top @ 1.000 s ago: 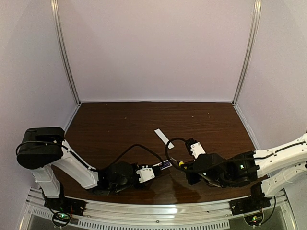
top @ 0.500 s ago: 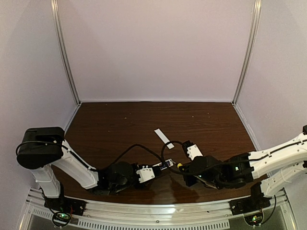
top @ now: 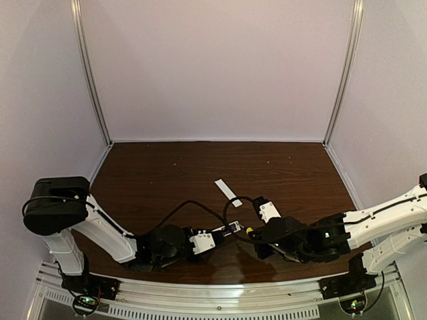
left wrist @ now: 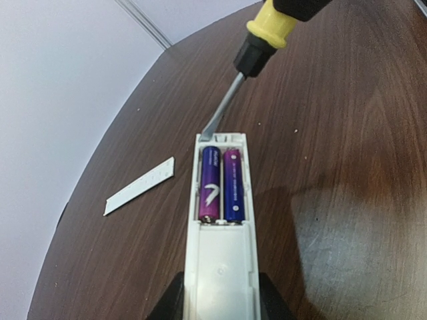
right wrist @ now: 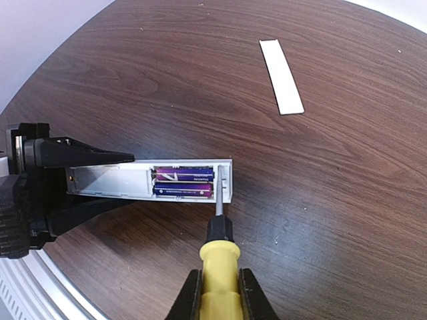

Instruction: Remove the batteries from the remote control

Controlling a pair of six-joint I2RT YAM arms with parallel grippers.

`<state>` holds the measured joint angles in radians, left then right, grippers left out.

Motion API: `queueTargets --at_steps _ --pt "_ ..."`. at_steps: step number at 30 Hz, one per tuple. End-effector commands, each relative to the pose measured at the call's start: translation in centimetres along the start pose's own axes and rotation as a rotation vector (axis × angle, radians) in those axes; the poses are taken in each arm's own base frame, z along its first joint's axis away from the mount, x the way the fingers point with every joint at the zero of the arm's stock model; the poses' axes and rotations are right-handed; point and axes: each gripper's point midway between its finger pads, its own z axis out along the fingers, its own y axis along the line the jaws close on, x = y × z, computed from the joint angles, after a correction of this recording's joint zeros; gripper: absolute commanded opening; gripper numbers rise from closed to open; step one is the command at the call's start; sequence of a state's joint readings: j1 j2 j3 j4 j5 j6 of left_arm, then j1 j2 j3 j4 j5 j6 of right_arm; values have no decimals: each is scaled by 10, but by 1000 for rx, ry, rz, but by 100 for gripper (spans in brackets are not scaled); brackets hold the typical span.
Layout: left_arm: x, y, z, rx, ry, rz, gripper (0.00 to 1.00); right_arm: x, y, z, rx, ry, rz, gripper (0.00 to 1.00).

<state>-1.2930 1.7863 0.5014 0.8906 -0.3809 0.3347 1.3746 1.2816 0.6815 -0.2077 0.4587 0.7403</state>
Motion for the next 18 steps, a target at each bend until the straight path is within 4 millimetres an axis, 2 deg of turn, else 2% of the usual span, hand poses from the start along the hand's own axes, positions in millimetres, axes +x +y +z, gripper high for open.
queueTargets --at_steps 1,18 --pt "-20 8 -1 -28 -74 -33 0 8 2 5 -17 25 -4 0" --pt "-17 15 0 -67 -57 -40 0 13 2 3 -27 47 4 0"
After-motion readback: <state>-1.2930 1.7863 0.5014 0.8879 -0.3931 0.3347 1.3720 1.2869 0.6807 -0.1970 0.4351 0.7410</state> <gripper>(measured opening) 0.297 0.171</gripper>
